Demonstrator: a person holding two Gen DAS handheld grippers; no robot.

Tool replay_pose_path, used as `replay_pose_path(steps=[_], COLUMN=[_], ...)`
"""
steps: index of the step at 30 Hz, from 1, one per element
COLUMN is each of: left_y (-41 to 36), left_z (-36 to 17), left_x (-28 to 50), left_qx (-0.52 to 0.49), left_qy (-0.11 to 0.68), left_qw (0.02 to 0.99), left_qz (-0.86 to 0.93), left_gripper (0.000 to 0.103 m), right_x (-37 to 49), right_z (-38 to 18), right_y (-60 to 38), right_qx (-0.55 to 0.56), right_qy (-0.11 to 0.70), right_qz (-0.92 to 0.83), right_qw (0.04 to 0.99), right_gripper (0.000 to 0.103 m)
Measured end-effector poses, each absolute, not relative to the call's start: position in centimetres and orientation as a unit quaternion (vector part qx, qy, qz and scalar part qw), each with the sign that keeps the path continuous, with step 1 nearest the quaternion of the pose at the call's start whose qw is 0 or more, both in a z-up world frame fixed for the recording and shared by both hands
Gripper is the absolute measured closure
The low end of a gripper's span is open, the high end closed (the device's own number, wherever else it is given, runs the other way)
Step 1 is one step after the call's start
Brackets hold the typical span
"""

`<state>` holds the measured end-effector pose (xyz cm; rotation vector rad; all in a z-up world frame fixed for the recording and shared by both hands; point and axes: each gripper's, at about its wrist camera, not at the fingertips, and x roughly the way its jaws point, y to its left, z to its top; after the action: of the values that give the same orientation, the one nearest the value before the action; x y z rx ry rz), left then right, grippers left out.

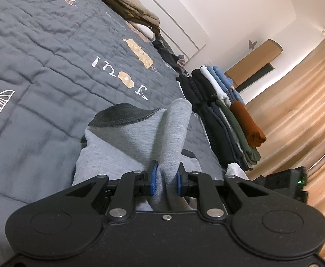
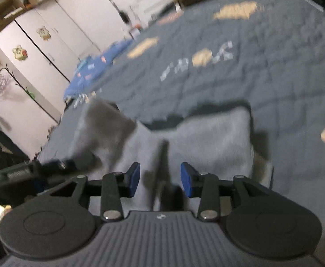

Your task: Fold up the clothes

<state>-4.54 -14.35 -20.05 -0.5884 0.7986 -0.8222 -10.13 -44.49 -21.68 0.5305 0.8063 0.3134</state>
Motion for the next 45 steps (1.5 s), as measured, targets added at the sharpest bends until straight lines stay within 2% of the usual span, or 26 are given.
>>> replay_pose_path(steps=[9, 12, 13, 14, 15, 17, 19, 20, 26, 29, 32, 38, 45], left_y=[-14.4, -14.4, -14.4, -14.4, -14.4, -14.2, -13.7, -13.5, -12.9, -13.0, -13.1, -12.7, -11.3], left_z=[-20.5, -20.5, -20.5, -20.5, -20.4, -20.3, -20.0, -19.9, -18.7, -18.7, -18.8, -19.0, -18.5], left_x=[-4.5, -4.4, -4.4, -4.4, -4.4, -4.6, -4.8, -4.9, -5.8, -6.6, -7.5, -9.4, -11.5], left_qx=[-0.274, -0.274, -0.273, -0.274, -0.274, -0.278, -0.285, -0.285, -0.246, -0.226, -0.206, -0.162, -0.150], left_qy=[0.373, 0.375, 0.375, 0.375, 0.374, 0.370, 0.362, 0.358, 0.357, 0.361, 0.365, 0.370, 0.367], left_qw=[0.799, 0.799, 0.799, 0.800, 0.801, 0.805, 0.809, 0.811, 0.818, 0.822, 0.824, 0.827, 0.829], left_qz=[-0.384, -0.383, -0.382, -0.381, -0.379, -0.373, -0.364, -0.364, -0.377, -0.379, -0.382, -0.391, -0.395], left_gripper=[0.086, 0.086, 0.086, 0.086, 0.085, 0.077, 0.055, 0.052, 0.052, 0.052, 0.051, 0.051, 0.051], right_x=[-9.3, -9.3, -9.2, -9.2, -9.3, -9.7, -10.3, -10.5, -11.3, -10.8, -10.4, -11.7, -13.9], right_z=[-23.1, -23.1, -23.0, -22.9, -22.7, -22.0, -20.7, -20.1, -18.8, -20.1, -21.0, -21.0, -19.6], right_y=[-44.4, -44.4, -44.4, -44.4, -44.7, -45.3, -46.2, -46.7, -48.6, -48.7, -48.0, -49.5, -49.8], right_qx=[0.325, 0.357, 0.364, 0.368, 0.372, 0.376, 0.374, 0.374, 0.325, 0.330, 0.285, 0.309, 0.332], right_qy=[0.341, 0.335, 0.336, 0.333, 0.326, 0.306, 0.282, 0.272, 0.263, 0.283, 0.303, 0.275, 0.289], right_qz=[0.165, 0.167, 0.164, 0.161, 0.154, 0.143, 0.128, 0.118, 0.061, 0.050, 0.021, -0.003, 0.039], right_qw=[0.866, 0.856, 0.853, 0.853, 0.856, 0.863, 0.874, 0.879, 0.907, 0.899, 0.909, 0.910, 0.897], right_gripper=[0.061, 0.075, 0.094, 0.099, 0.099, 0.099, 0.099, 0.099, 0.099, 0.099, 0.099, 0.098, 0.095])
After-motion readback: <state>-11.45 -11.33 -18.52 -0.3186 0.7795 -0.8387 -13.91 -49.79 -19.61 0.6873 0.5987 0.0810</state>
